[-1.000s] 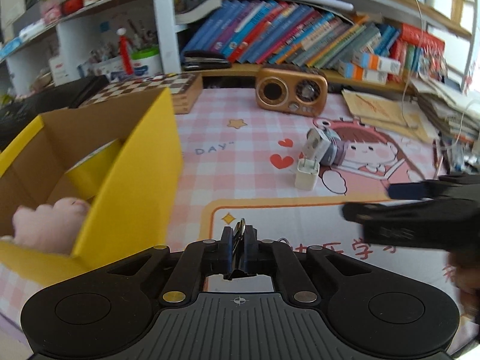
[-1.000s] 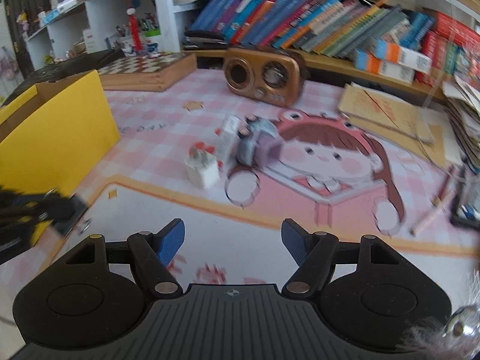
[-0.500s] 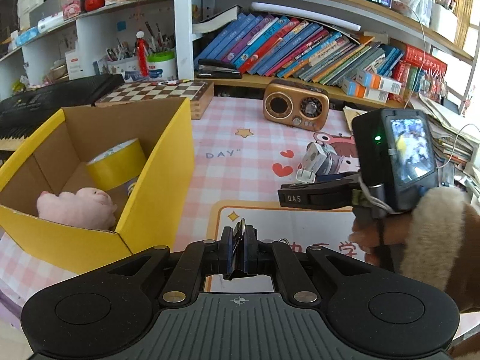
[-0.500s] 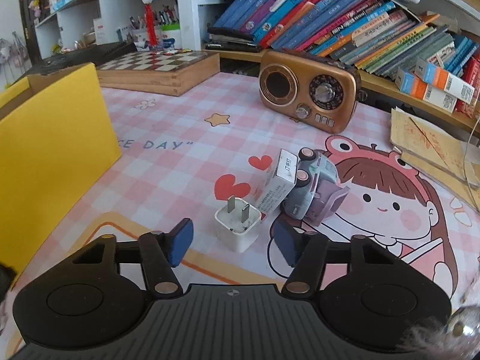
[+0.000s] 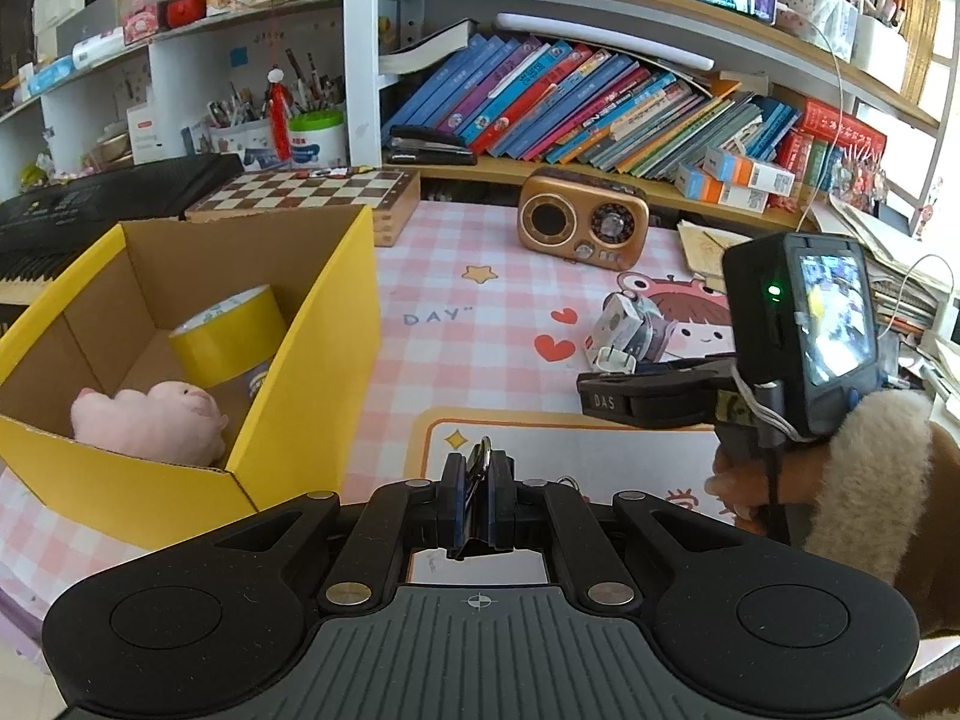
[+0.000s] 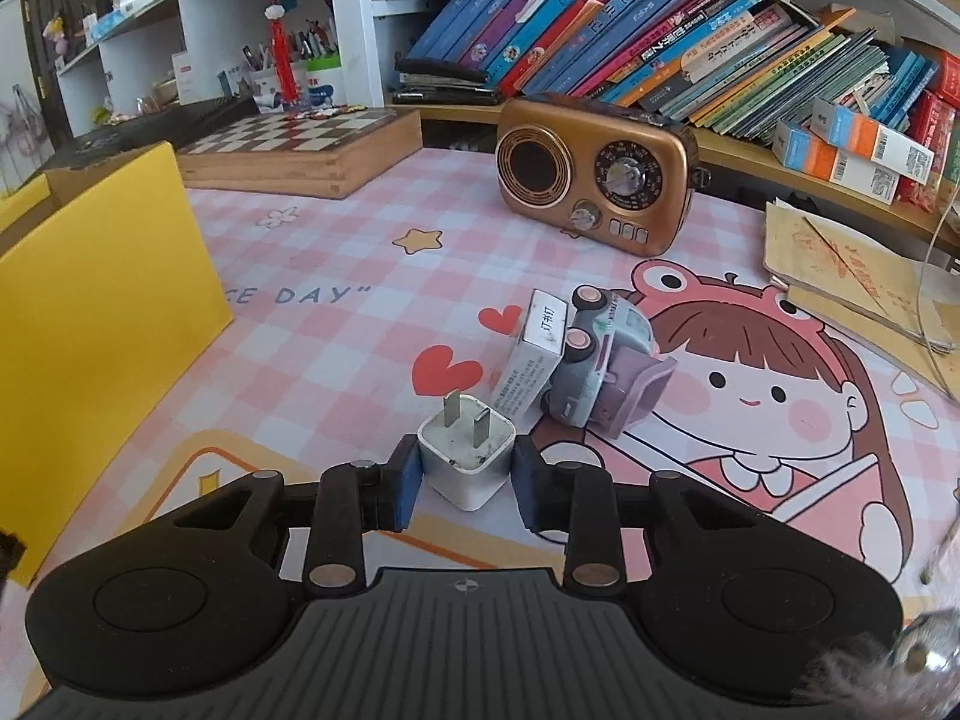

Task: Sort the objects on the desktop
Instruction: 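Lift the binder clip with the left tool while right tool grasps white plug charger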

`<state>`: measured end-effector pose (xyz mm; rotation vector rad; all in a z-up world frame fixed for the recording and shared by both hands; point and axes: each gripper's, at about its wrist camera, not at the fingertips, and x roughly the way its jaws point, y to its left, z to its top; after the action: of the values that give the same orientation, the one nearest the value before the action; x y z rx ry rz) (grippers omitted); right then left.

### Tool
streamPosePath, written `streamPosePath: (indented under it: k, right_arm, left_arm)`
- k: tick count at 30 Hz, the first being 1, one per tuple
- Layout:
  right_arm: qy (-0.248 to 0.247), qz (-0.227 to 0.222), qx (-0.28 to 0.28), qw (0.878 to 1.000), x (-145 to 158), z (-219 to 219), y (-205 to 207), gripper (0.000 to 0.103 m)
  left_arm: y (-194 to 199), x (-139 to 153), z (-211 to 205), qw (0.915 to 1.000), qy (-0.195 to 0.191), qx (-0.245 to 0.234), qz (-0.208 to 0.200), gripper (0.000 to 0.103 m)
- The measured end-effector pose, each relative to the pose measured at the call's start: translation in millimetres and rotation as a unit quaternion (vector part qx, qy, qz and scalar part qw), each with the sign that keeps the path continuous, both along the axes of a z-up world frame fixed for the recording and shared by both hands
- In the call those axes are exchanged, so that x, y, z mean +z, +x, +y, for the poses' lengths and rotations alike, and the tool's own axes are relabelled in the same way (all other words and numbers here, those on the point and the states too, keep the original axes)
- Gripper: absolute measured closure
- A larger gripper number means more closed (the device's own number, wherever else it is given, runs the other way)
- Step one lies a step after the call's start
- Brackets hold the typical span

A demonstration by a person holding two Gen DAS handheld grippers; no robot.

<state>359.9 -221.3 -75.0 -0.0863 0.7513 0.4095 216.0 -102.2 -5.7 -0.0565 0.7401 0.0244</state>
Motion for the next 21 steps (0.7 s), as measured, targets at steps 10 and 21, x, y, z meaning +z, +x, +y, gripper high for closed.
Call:
streamPosePath:
  k: [10, 21]
  right_arm:
    - [0.009, -0.006, 0.011, 1.0, 20, -22, -39, 0.073]
    - [0.037, 0.005, -0.025, 0.999, 42, -54, -89, 0.073]
  left_arm:
    - [-8, 4, -1, 0.9999, -0.008, -0.001, -0.01, 0.098]
    - [-27, 11, 1, 0.9992, -0.023, 0.007, -0.032, 0.098]
